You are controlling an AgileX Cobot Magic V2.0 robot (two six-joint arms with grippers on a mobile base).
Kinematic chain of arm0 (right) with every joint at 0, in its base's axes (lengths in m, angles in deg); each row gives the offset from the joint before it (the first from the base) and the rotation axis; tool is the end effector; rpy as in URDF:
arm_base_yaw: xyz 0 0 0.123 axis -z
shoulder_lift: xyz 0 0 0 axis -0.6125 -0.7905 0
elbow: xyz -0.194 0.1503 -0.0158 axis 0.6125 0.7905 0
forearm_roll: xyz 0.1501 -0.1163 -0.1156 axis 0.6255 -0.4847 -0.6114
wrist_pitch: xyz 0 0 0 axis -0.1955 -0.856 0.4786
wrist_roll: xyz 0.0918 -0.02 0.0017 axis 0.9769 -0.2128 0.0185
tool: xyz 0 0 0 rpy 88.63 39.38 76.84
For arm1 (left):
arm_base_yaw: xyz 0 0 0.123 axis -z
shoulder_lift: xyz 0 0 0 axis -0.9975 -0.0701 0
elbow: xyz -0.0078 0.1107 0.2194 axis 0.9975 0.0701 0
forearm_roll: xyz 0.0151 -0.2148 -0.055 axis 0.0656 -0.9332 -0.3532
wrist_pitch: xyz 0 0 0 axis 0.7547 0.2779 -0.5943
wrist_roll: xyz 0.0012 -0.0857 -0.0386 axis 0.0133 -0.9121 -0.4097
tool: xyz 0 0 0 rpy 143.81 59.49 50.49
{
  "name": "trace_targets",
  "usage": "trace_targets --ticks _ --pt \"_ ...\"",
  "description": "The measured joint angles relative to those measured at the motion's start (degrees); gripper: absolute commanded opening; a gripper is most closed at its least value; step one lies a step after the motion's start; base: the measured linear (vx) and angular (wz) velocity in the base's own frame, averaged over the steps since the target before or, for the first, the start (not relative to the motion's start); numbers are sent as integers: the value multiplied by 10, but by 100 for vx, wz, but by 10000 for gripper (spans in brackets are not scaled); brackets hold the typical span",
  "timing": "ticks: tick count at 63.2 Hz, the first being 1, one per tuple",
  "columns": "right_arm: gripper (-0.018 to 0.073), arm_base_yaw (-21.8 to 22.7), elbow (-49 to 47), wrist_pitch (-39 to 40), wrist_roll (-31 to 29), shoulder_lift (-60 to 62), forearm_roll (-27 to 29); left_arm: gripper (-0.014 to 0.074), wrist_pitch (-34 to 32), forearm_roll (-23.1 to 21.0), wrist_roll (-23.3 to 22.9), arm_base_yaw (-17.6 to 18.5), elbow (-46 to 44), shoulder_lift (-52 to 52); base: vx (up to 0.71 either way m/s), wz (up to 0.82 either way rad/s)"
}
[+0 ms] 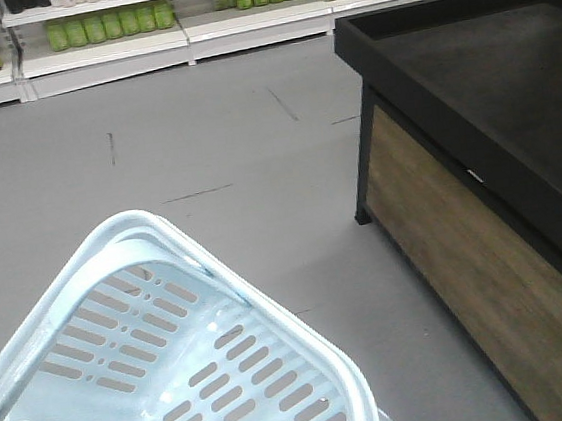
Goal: Pick three apples into basket with both arms
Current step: 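Drive the base around carrying the basket in the left gripper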
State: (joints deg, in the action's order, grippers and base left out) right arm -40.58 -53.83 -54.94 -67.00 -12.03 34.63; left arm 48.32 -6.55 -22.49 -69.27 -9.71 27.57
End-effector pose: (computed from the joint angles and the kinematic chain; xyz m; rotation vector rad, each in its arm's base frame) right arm 0.0688 0.0027 0.1901 0.1055 1.6655 0.1584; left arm 0.0553 -0.0729 0.3190 0.7603 1.8636 -0.7416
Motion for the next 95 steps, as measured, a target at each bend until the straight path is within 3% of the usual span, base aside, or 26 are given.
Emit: trace_targets --ticks 61,95 --pt "-4 0 0 0 0 0 0 -8 4 0 0 0 0 0 13 51" --pt "-4 0 0 0 0 0 0 -8 6 0 0 0 0 0 19 12"
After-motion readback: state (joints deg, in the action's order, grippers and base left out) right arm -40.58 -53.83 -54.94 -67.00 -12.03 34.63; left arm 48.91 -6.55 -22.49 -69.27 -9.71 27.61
